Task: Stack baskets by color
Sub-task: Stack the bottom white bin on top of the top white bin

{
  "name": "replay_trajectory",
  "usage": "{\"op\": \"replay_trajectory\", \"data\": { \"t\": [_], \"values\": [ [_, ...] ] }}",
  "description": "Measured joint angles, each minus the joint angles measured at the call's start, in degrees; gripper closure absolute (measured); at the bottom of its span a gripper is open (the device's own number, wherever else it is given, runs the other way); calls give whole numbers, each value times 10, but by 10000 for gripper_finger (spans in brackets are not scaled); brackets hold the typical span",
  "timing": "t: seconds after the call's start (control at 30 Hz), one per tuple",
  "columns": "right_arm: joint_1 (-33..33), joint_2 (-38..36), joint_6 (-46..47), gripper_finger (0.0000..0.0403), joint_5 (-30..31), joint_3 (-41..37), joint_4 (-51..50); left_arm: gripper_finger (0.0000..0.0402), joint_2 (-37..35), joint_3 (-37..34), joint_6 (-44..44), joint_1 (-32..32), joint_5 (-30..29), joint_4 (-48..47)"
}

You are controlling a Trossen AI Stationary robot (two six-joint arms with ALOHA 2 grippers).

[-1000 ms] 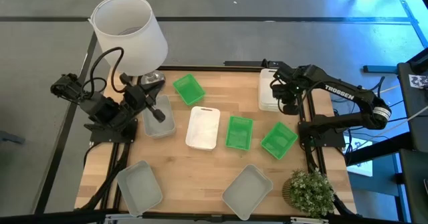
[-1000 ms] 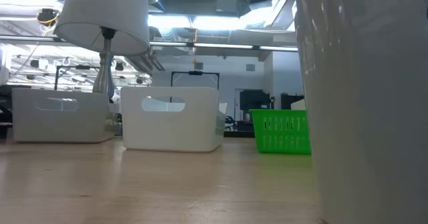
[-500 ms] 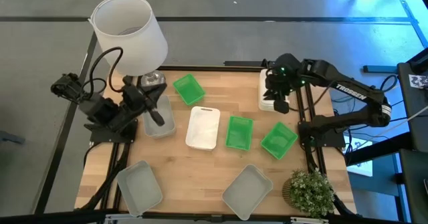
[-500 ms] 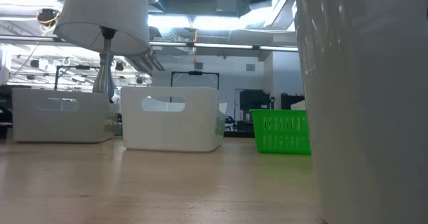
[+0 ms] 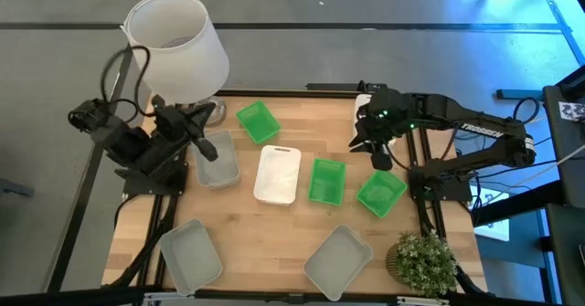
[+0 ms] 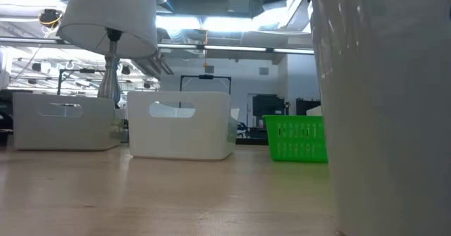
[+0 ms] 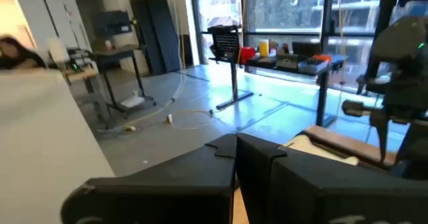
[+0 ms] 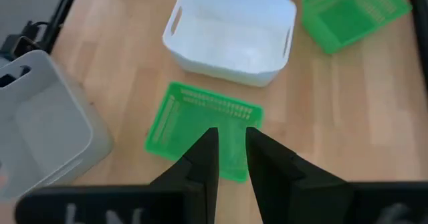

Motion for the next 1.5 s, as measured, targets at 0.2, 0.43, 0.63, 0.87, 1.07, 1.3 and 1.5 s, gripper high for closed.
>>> {"op": "replay_trajectory", "data": {
  "t": [0.2,0.43,0.63,0.87,1.07,1.3,1.5],
  "values": [
    [20,0,9,337,64,0,11,401,32,66,93,-25,-1,-1],
    [21,0,20,353,77,0,10,401,41,87,155,-62,3,-5],
    [21,0,20,354,77,0,16,401,36,60,44,-97,35,-64],
    [21,0,20,354,77,0,17,401,-25,47,-122,-151,283,-217],
    [20,0,20,354,77,0,17,401,-61,46,-362,-124,382,-396],
    [21,0,20,354,77,0,17,401,-67,46,-568,-56,431,-542],
    [21,0,22,354,77,0,18,376,-62,46,-599,0,498,-552]
  ]
}}
